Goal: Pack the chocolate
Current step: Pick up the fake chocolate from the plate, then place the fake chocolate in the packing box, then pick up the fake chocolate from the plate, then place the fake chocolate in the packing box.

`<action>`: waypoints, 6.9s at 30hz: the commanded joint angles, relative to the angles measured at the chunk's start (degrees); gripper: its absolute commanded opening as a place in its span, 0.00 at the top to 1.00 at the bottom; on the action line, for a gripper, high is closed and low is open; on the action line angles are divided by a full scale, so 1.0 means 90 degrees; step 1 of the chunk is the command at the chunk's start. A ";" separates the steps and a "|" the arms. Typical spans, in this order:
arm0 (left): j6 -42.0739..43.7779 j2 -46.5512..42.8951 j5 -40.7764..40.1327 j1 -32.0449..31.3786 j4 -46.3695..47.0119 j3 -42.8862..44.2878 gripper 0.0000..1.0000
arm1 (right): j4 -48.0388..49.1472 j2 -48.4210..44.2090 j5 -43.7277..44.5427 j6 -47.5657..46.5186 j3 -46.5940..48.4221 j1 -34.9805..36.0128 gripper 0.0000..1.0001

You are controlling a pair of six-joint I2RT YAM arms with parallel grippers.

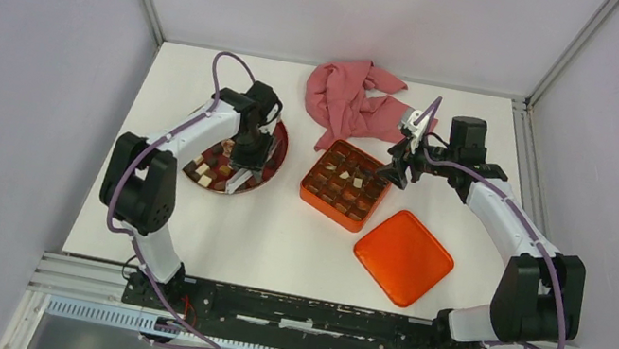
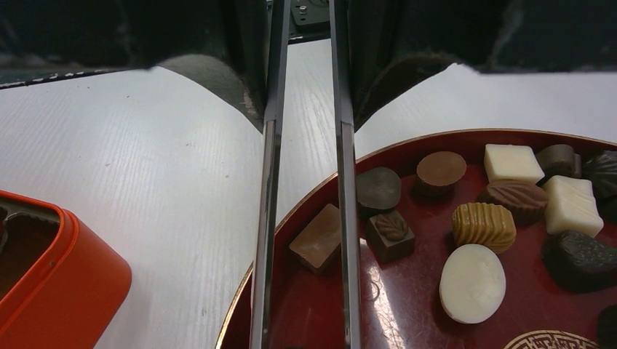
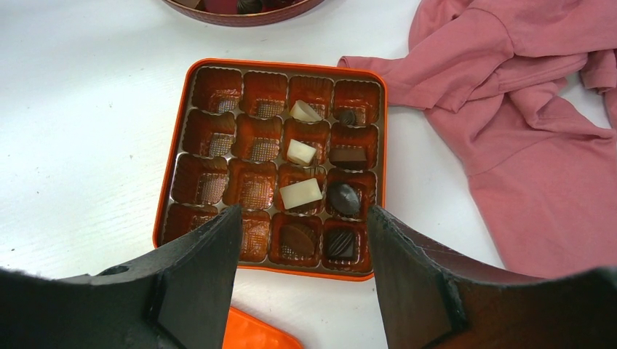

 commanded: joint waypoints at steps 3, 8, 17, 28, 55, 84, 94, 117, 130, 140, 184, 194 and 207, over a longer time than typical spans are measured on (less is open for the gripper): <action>0.0251 -0.0469 -0.0238 -0.0006 -0.0034 0.0342 0.98 | 0.0055 0.0040 -0.0197 -0.0064 0.0160 -0.0029 0.31; 0.0206 -0.0561 -0.0242 0.0006 0.0059 0.0268 0.98 | 0.0036 0.0037 -0.0203 -0.0068 0.0162 -0.0035 0.31; 0.0147 -0.0889 -0.0417 0.0061 0.0184 0.0074 0.98 | 0.0040 0.0015 -0.0221 -0.0063 0.0160 -0.0031 0.31; -0.0163 -0.2150 0.1427 0.0085 0.1229 -0.0834 0.98 | 0.0031 0.0008 -0.0226 -0.0077 0.0165 -0.0027 0.31; -0.0960 -0.1418 0.0442 -0.1920 0.1345 -0.0595 0.97 | 0.0011 0.0035 -0.0187 -0.0119 0.0153 -0.0033 0.31; -0.0952 -0.1319 -0.0090 -0.2140 0.1013 -0.0216 0.55 | -0.0017 0.0009 -0.0233 -0.0152 0.0164 -0.0031 0.30; -0.0789 -0.2048 -0.0132 -0.1587 0.0602 -0.0296 0.57 | -0.0035 -0.0047 -0.0264 -0.0148 0.0165 -0.0037 0.31; 0.0266 -0.1576 -0.0390 -0.0315 0.0058 -0.0865 0.55 | -0.0025 0.0036 -0.0294 -0.0136 0.0148 -0.0032 0.31; 0.0334 -0.1082 -0.0570 -0.0314 0.0185 -0.0702 0.55 | 0.0354 -0.0039 0.0163 0.0259 0.0051 -0.0032 0.31; 0.0322 -0.0887 -0.0558 -0.0312 0.0074 -0.0623 0.55 | 0.0897 -0.0177 0.1138 0.0821 -0.0133 -0.0033 0.31; 0.0124 -0.1253 -0.0635 -0.0077 0.0012 -0.0285 0.98 | 0.0725 -0.0206 0.0811 0.0610 -0.0100 -0.0033 0.31; 0.0023 -0.1782 -0.0040 -0.0075 0.0191 -0.0379 0.98 | 0.0724 -0.0167 0.0732 0.0591 -0.0102 -0.0032 0.30; -0.0367 -0.2334 0.1736 -0.0560 0.0722 -0.0435 0.98 | 0.0719 -0.0128 0.0712 0.0589 -0.0101 -0.0032 0.30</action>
